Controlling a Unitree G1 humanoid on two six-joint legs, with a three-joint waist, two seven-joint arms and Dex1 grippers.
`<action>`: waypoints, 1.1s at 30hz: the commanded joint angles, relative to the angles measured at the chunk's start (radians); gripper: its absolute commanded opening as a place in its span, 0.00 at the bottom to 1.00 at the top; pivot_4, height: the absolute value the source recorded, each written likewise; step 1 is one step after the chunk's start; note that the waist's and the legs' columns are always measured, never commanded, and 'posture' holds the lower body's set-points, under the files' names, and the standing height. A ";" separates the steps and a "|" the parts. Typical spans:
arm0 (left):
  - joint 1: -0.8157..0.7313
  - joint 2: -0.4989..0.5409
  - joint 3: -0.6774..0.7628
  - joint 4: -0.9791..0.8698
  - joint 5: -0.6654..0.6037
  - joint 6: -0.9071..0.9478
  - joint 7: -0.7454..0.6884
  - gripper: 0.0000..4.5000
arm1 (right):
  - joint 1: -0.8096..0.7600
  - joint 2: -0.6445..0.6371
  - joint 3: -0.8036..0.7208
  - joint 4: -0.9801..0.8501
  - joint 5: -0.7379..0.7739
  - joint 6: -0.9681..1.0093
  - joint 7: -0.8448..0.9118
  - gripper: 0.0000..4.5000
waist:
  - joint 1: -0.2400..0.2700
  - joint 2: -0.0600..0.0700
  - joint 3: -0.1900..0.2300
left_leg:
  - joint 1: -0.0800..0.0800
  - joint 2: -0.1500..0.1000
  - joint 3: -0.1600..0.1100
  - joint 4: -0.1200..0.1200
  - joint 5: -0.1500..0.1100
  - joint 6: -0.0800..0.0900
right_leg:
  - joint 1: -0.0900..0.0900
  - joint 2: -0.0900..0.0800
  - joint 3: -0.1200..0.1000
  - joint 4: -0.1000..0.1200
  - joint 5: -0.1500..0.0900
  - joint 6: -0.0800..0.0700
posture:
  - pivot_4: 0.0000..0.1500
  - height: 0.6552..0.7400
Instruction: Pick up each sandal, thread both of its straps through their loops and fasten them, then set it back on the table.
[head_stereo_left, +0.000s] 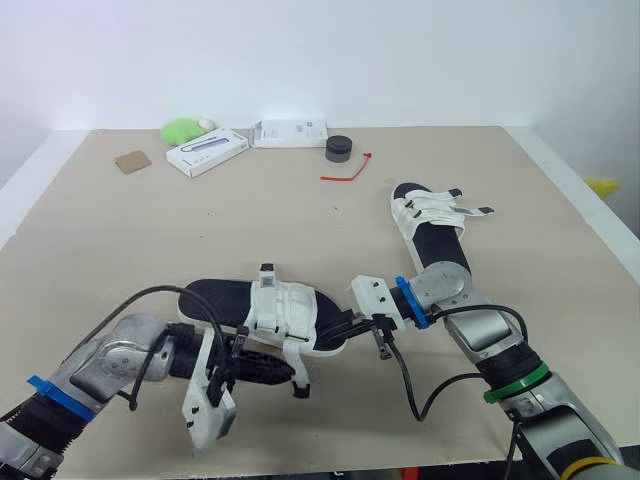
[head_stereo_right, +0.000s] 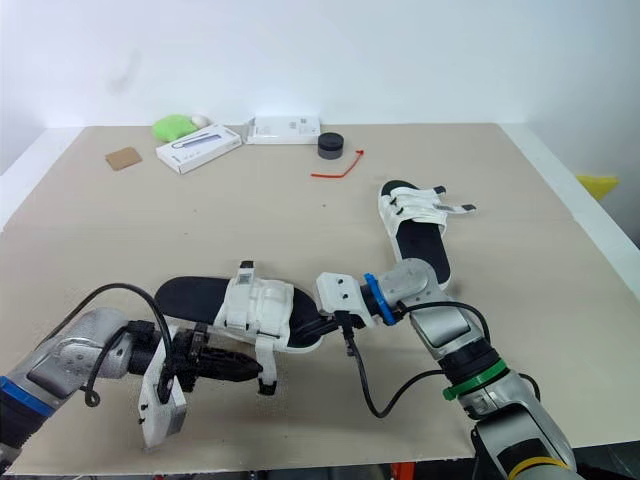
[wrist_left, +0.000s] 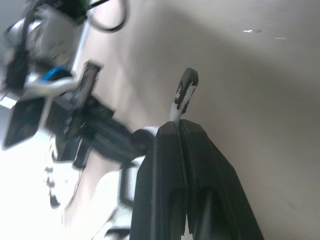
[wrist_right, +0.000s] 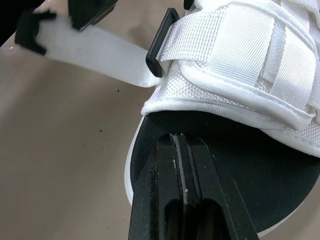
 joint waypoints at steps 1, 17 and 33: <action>0.000 0.005 0.014 -0.039 -0.083 0.071 0.001 0.02 | 0.005 -0.013 0.009 -0.012 -0.011 0.007 0.006 0.00 | 0.000 0.000 0.000 | 0.000 0.000 0.000 0.000 0.000 0.000 | 0.000 0.000 0.000 0.000 0.000 0.000 | 1.00 1.00; -0.131 -0.039 0.192 -0.226 -0.933 1.324 -0.003 0.02 | -0.010 -0.004 0.014 0.010 -0.016 -0.004 0.008 0.00 | -0.001 0.000 0.000 | -0.001 0.000 -0.004 0.001 0.000 0.000 | 0.000 0.004 0.000 0.001 -0.001 0.002 | 1.00 1.00; -0.279 -0.178 0.293 -0.049 -1.028 1.758 0.025 0.02 | -0.004 -0.002 0.012 0.003 -0.017 0.000 -0.004 0.00 | -0.002 0.000 0.000 | -0.001 -0.002 -0.005 0.002 0.001 -0.002 | 0.000 0.004 0.000 0.002 0.000 0.000 | 1.00 1.00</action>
